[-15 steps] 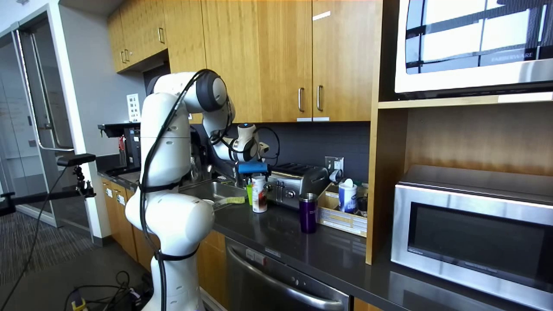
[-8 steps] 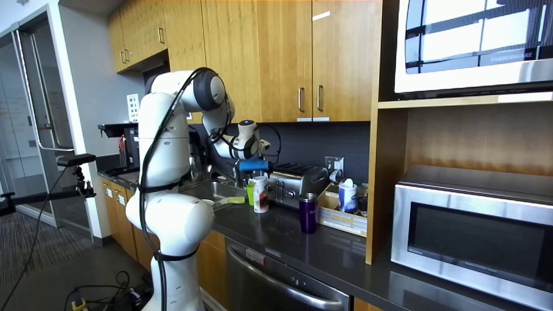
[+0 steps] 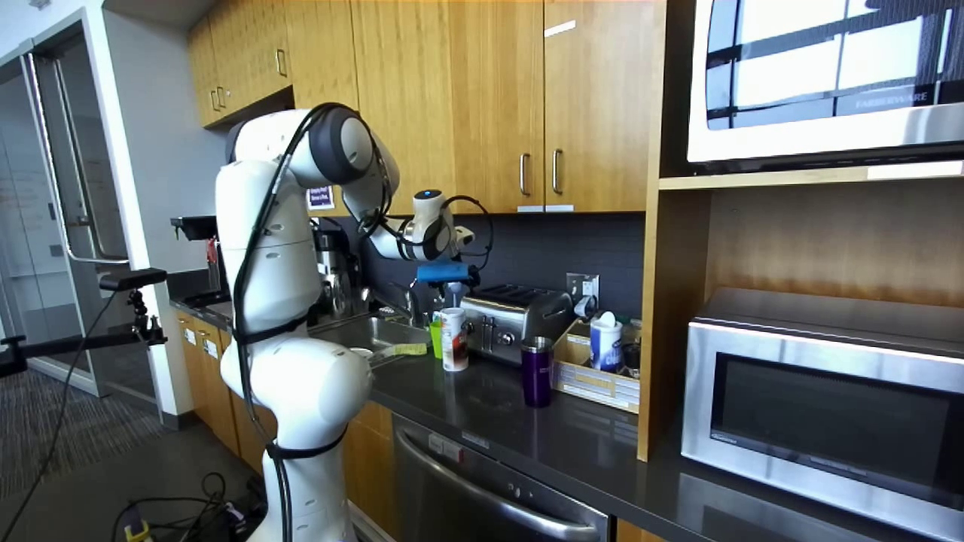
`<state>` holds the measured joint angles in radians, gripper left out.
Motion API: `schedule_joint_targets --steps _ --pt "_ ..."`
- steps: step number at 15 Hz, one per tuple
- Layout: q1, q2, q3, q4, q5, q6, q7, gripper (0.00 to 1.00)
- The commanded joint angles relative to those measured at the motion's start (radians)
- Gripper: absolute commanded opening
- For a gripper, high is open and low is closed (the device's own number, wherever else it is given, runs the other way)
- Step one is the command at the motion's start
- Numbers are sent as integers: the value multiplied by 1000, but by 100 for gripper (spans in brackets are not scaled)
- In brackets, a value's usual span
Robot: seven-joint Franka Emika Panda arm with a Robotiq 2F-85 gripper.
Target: Put the white object on the counter
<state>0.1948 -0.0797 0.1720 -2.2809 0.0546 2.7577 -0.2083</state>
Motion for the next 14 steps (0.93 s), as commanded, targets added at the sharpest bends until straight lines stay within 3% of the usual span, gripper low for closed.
schedule_joint_targets --steps 1,4,7,10,14 --pt "-25 -122 -17 -81 -25 -58 68 100" --pt "-51 -197 -36 -146 -27 -109 118 100" --pt "-117 -266 -37 -214 -100 -148 237 100" --pt "-167 -325 -61 -244 -109 -262 306 100" --pt "-197 -381 -119 -237 -84 -450 278 100"
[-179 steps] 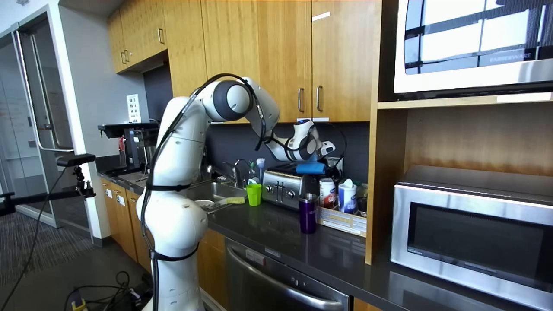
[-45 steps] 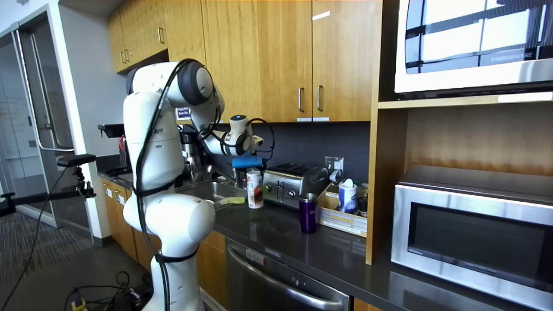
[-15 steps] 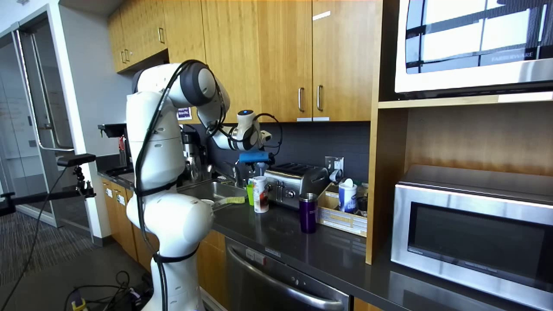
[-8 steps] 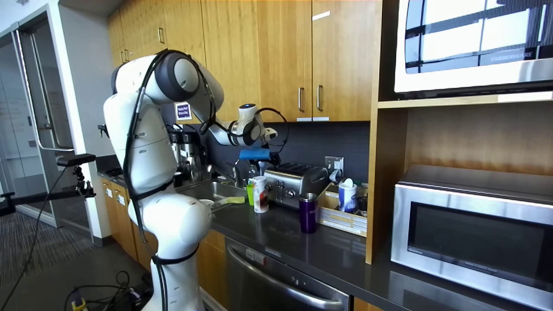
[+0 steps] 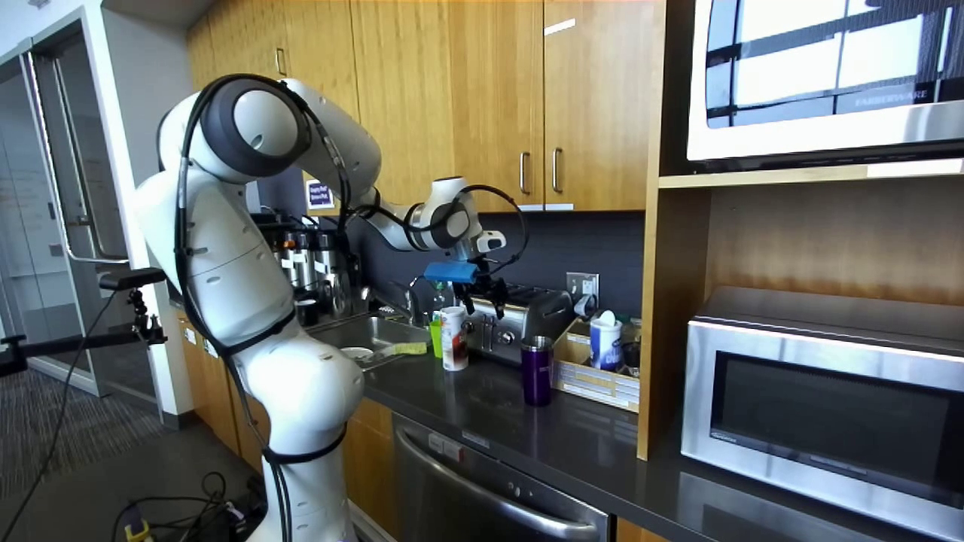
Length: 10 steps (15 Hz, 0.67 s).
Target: Put the white object on the counter
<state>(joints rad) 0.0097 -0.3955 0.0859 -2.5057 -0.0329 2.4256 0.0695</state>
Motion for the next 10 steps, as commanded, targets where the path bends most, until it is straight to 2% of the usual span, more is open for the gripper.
schedule_joint_targets --steps 1,6,10 --pt "-16 -75 -48 -7 7 -161 -13 100" --pt "-20 -99 -114 11 22 -349 -77 100" --pt "-25 -104 -144 17 18 -444 -120 100"
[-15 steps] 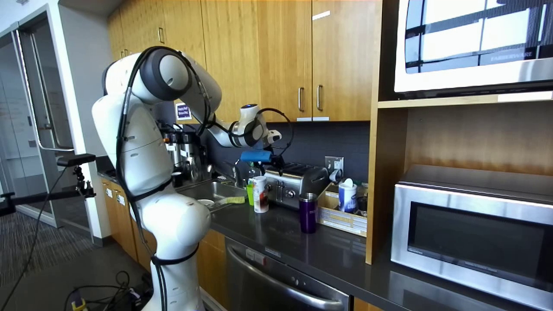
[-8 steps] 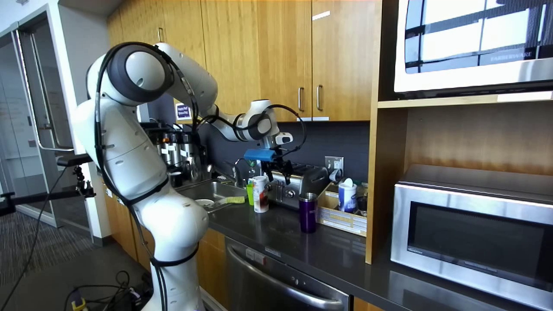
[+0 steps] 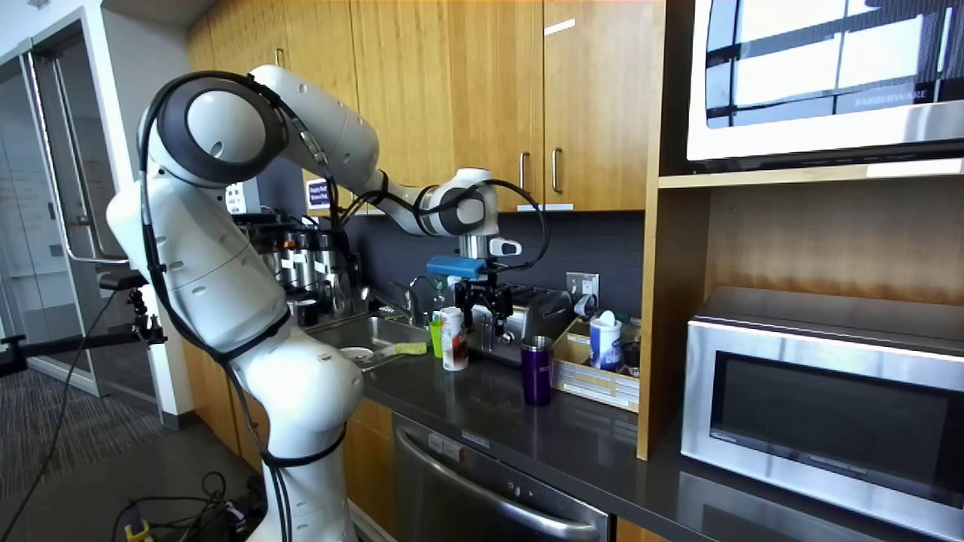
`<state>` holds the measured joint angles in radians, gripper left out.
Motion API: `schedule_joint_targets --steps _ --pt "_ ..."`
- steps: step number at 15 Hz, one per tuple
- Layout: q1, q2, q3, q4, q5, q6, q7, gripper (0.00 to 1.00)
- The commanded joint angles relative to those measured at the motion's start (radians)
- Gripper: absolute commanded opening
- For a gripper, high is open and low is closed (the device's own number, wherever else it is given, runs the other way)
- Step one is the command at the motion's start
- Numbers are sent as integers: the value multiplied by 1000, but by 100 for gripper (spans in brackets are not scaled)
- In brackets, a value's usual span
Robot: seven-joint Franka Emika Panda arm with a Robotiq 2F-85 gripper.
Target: Put the white object on the counter
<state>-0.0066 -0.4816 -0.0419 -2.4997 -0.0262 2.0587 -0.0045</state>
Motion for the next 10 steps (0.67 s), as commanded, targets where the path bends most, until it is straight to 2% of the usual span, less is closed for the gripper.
schedule_joint_targets --steps 1,5,6,10 --pt "-12 -20 -21 9 7 -93 -53 100" --pt "-31 -24 -38 11 -8 -153 -56 100" --pt "-22 -7 -25 3 1 -111 -40 100" --pt "-33 -9 -33 3 1 -124 -47 100"
